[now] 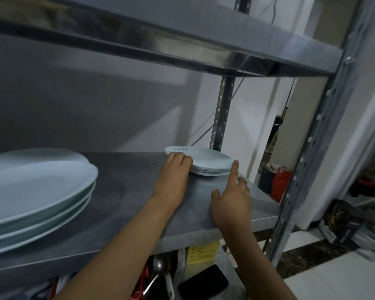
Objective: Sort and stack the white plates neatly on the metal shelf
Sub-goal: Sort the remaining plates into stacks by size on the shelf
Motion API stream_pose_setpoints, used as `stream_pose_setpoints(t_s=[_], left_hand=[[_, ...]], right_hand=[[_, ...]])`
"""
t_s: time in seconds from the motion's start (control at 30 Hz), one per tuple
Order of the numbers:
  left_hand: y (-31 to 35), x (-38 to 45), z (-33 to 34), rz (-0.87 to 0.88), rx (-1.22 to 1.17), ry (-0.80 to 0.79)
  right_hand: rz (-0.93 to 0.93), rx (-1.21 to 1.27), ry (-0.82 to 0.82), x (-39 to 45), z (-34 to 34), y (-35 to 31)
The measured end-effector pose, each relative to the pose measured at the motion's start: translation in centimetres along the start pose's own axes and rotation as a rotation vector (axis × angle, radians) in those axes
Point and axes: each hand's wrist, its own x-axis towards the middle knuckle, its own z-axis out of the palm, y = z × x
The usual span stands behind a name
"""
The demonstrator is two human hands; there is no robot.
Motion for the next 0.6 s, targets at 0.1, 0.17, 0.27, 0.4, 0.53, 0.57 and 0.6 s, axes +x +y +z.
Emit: stream_pose_setpoints(t_s=[0.1,0.17,0.27,0.4,0.53,0.57,0.6], left_hand=[[0.4,-0.2,-1.0,0.016,-0.043,0.051],[0.9,-0.4,-1.8,0.004,-0.080,0.111],[2.0,-1.0,-3.2,-0.016,-0.115,0.186],[4.1,-2.6,-5.2,-0.131,-0.232,0.255],[5.1,-4.5,-7.7,-0.106,-0.227,0.246],[5.2,-4.8,-8.4,-0.077,-0.202,0.232],[5.2,-5.0,-9.2,-0.049,-0.191,0.225]], right_hand=[[-0.013,0.039,0.031,-0.1,-0.1,-0.1],[-0.028,0.108,0.050,-0.3,-0.3,-0.2],[0.014,0.327,0.066,-0.5,-1.0,-0.6],[0.116,0.517,0.056,-0.6,-2.4,-1.2],[0.077,0.653,0.025,-2.0,-4.0,-2.1],[0.079,0.715,0.040,-2.5,-4.4,-2.3],[0.066,0.770,0.073,-2.9,-5.0,-2.5]])
